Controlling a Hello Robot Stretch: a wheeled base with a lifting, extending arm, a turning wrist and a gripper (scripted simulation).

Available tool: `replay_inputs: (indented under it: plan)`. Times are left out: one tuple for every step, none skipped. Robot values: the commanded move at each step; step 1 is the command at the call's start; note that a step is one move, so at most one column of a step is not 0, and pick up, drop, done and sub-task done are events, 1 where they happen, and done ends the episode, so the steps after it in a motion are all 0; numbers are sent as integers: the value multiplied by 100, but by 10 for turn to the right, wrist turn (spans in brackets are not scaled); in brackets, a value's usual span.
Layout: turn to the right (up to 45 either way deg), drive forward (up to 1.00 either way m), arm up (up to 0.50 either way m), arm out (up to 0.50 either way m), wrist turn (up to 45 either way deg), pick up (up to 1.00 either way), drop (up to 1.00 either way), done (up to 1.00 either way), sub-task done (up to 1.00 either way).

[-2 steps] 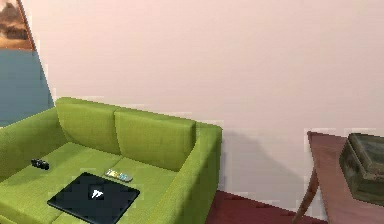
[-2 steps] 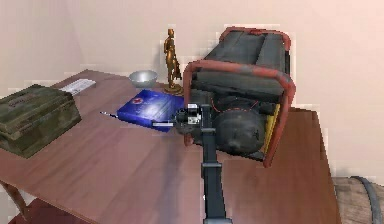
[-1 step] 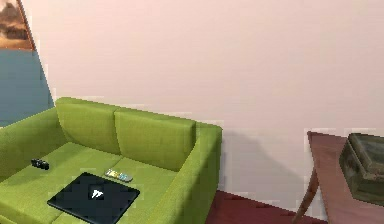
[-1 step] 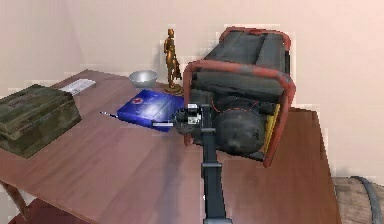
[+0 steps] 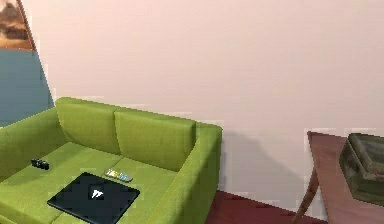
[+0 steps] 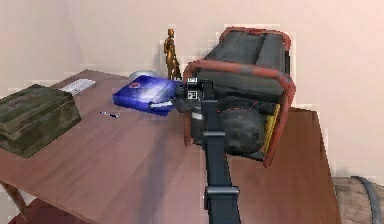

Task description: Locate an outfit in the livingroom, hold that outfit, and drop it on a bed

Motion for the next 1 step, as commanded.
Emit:
replay_inputs:
  plan:
    - [0,0,16,0,0,0,0,0,0]
